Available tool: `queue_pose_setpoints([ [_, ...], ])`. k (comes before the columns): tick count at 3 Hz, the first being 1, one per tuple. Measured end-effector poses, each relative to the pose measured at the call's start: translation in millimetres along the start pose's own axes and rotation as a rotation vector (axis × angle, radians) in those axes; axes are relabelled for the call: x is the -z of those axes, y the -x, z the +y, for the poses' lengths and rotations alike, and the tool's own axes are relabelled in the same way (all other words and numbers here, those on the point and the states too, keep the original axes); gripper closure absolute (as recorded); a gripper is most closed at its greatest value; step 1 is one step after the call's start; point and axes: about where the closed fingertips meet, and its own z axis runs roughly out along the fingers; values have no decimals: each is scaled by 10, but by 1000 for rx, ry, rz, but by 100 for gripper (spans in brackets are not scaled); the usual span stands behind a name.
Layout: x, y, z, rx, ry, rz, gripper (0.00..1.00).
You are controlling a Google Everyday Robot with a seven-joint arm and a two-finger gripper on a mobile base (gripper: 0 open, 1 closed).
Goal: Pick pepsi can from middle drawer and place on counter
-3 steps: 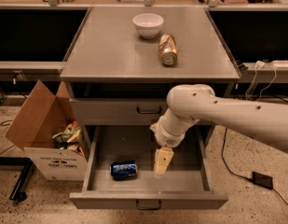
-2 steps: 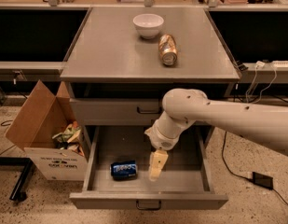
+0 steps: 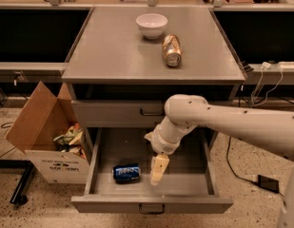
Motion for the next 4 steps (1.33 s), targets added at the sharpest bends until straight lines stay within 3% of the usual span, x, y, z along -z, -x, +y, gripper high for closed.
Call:
queue_pose_setpoints([
  [2, -857, -169, -361, 81, -10, -23, 0],
  [4, -1530, -378, -685, 44, -90, -38, 0],
])
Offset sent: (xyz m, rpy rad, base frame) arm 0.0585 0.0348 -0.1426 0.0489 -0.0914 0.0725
